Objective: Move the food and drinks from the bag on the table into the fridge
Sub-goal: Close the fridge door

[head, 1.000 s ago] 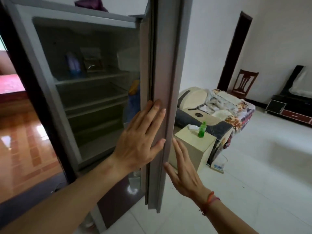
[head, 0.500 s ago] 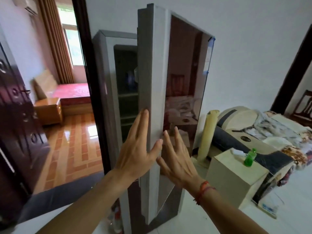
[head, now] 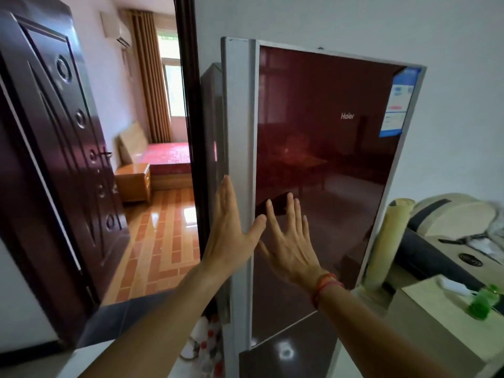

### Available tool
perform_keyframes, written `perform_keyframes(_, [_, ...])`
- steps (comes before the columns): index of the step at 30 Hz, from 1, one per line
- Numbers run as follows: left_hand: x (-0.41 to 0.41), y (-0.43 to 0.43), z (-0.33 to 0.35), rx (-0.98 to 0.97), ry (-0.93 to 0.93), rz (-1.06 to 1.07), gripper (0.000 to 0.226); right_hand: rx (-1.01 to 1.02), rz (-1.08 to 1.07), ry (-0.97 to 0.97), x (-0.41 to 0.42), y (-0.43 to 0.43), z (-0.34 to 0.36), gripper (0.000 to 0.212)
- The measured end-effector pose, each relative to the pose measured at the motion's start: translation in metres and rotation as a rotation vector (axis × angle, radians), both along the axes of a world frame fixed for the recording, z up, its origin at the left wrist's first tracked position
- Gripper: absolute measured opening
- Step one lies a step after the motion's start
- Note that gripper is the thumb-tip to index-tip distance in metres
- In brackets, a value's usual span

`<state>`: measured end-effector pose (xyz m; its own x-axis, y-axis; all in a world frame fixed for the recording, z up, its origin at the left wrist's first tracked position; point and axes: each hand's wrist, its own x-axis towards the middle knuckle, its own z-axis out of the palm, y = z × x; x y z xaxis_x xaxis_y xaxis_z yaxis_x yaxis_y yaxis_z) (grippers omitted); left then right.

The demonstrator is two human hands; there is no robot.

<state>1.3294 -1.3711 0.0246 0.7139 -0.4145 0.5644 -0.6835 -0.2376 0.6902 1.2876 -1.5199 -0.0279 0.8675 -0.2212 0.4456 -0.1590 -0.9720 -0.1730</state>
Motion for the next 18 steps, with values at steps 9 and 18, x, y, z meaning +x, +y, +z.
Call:
perform_keyframes(9, [0.061, -0.011, 0.007, -0.067, 0.085, 0.016, 0.098, -0.009, -0.048, -0.027, 0.059, 0.005, -0.002, 0.085])
perform_keyframes(18, [0.099, -0.020, 0.004, -0.092, 0.117, 0.016, 0.099, -0.049, -0.116, -0.033, 0.097, 0.007, -0.010, 0.093])
